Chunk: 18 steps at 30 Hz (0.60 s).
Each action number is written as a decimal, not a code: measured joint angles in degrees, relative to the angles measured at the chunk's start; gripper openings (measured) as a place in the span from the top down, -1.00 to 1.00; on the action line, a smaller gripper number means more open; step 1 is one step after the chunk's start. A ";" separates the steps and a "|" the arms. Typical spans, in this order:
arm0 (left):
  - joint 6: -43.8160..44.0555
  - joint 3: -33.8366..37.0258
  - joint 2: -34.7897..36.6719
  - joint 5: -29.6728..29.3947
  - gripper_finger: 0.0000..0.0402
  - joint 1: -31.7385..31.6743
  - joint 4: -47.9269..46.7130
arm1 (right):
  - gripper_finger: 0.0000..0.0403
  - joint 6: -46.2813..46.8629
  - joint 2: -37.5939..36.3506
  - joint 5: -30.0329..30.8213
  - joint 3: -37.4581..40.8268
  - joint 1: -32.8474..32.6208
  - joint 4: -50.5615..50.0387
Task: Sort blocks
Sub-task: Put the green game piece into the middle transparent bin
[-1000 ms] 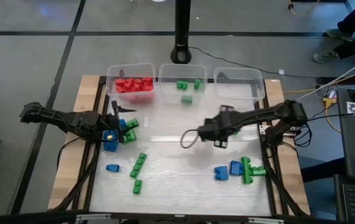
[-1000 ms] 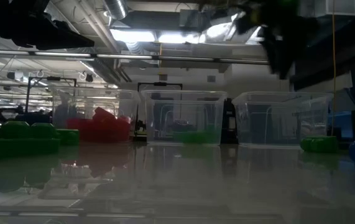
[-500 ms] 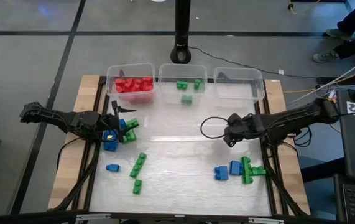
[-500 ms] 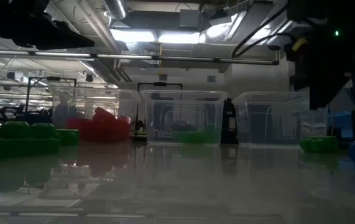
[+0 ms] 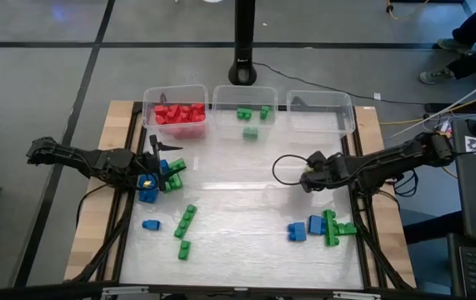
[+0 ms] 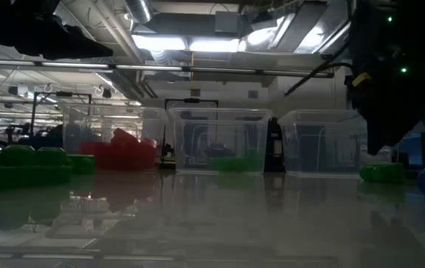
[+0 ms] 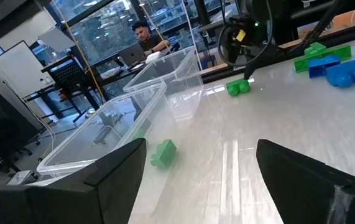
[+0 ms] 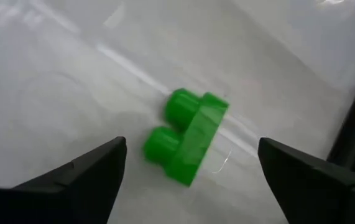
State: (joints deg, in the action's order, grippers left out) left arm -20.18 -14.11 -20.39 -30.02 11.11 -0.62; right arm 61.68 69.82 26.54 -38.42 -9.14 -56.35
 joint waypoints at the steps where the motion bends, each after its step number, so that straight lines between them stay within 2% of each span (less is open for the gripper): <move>1: 0.00 0.00 0.01 0.00 -0.48 -0.02 0.00 | -0.81 0.34 0.18 1.21 0.29 0.31 -0.03; 6: -0.07 0.00 -0.01 0.01 -0.48 0.00 0.02 | -0.83 2.78 0.75 5.82 3.30 1.45 4.28; 14: -0.13 0.00 -0.01 0.02 -0.48 -0.02 0.07 | -0.83 2.74 2.20 6.38 10.42 2.57 15.46; 18: -0.10 0.00 -0.01 0.00 -0.48 -0.01 0.04 | -0.70 4.07 2.85 4.69 12.10 2.48 16.12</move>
State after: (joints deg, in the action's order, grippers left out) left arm -20.29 -14.11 -20.40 -30.02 11.10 -0.58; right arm 65.75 72.67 31.23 -26.32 -6.66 -40.23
